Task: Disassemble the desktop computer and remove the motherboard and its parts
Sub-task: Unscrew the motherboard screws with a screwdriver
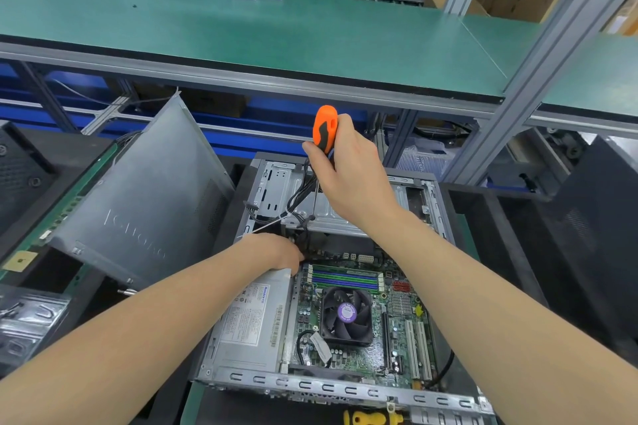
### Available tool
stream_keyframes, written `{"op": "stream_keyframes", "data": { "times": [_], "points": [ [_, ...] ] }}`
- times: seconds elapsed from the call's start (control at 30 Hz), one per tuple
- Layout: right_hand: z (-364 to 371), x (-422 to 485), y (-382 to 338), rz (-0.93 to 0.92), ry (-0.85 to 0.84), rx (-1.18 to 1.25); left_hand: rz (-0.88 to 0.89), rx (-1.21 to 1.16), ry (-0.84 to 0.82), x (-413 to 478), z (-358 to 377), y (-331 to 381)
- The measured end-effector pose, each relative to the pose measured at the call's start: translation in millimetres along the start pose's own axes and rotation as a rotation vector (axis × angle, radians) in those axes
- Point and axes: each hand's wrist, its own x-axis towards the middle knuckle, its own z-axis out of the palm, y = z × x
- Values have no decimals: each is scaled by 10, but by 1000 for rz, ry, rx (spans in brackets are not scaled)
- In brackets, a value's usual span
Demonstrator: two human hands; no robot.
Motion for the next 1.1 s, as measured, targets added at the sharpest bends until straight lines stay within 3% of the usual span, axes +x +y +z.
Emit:
{"op": "stream_keyframes", "data": {
  "times": [0.6,0.83,1.1],
  "points": [
    [-8,13,-18,20,8,-34,-31,-72,16,35,36,-11],
    [-231,143,-73,-26,-242,-86,-24,-151,37,43,53,-28],
    [-450,269,-154,-112,-373,-50,-12,-194,51,-19,39,-24]
  ]
}}
